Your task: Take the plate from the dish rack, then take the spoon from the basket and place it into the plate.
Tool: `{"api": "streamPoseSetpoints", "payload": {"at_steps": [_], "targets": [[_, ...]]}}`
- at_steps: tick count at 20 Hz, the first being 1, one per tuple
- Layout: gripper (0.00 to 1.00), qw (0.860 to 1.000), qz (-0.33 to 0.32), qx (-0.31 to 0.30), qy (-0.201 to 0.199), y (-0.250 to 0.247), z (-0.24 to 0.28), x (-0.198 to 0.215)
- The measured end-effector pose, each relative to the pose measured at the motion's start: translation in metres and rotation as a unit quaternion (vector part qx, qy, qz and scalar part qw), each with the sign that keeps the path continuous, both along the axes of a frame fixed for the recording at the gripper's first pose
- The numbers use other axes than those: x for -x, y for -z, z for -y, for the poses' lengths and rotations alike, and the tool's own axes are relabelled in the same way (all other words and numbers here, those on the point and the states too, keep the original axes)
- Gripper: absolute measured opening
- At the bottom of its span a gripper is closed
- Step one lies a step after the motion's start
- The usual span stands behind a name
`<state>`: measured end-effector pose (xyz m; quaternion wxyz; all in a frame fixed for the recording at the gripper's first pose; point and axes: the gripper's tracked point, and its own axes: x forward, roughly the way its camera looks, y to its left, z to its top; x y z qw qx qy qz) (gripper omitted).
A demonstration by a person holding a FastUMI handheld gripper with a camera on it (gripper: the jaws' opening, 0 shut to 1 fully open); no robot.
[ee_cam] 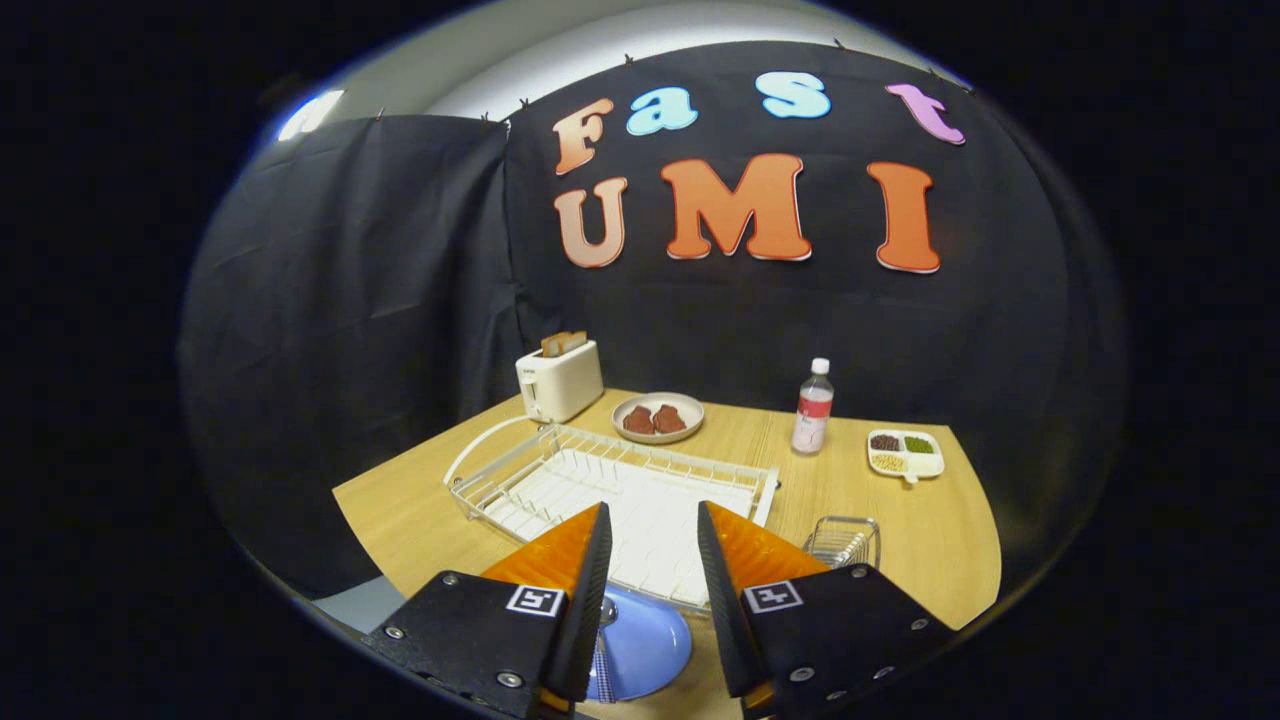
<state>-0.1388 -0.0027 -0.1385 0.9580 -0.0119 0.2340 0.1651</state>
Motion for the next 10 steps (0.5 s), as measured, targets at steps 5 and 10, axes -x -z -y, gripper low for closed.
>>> {"api": "streamPoseSetpoints", "payload": {"at_steps": [5, 10], "targets": [[0.67, 0.998, 0.053, -0.002, 0.034, -0.051, 0.008, -0.026], [0.82, 0.993, 0.096, 0.007, 0.066, -0.081, 0.019, -0.043]]}}
